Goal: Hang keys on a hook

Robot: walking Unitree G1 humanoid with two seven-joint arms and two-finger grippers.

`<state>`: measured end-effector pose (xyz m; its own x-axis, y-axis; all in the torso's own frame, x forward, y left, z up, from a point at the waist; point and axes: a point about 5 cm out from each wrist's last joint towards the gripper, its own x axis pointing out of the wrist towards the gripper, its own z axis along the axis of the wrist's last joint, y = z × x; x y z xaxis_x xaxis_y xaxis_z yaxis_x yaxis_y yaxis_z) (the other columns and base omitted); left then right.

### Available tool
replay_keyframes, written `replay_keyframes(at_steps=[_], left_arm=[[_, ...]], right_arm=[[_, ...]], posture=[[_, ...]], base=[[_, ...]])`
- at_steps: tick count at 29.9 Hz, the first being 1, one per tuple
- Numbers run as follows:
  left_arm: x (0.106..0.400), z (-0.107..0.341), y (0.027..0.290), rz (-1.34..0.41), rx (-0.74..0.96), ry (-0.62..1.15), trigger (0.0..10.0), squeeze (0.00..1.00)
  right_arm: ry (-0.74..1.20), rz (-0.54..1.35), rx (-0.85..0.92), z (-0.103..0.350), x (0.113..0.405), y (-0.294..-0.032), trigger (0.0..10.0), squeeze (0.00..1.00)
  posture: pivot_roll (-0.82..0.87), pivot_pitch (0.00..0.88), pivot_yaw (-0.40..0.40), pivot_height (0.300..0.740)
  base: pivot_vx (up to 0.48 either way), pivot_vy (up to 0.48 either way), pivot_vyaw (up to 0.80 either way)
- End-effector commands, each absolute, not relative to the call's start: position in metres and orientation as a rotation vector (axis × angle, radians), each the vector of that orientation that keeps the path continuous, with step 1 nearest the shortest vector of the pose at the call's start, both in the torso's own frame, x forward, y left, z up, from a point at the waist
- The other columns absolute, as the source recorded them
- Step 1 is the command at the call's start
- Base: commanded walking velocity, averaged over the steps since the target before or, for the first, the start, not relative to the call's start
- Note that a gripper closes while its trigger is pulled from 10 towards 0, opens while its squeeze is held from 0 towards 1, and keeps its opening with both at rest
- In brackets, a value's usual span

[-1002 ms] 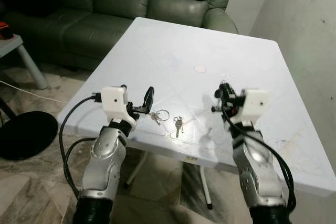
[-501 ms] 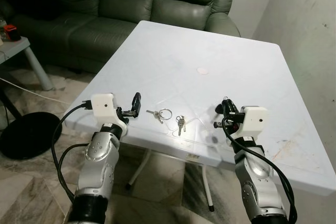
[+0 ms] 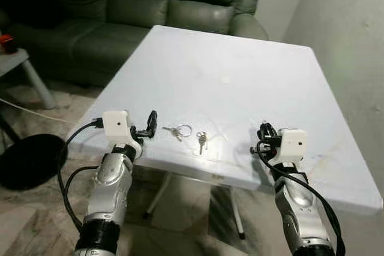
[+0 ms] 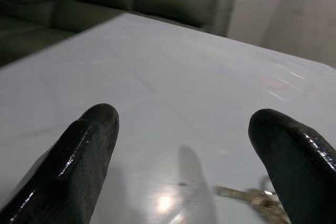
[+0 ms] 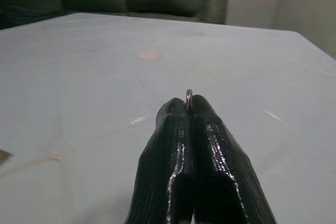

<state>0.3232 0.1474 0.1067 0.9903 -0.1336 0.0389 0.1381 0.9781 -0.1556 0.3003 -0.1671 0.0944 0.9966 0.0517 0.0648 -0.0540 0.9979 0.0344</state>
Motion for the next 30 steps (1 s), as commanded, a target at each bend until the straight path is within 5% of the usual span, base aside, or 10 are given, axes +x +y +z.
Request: replay_keyframes(at_steps=[1,30], left_arm=[[0.327,0.11,0.144,-0.152,-0.15,-0.035,10.0,0.0],[0.328,0.131,0.137,-0.157,-0.164,-0.113,10.0,0.0]], right_arm=[[-0.066,0.052,0.029,0.097,0.304,-0.166,10.0,0.0],[-0.131,0.075,0.005,0.113,0.311,-0.165,10.0,0.0]], posture=[[0.09,0.0,-0.056,0.74],[0.1,0.0,-0.074,0.74]], base=[[0.0,0.0,-0.77],[0.0,0.0,-0.77]])
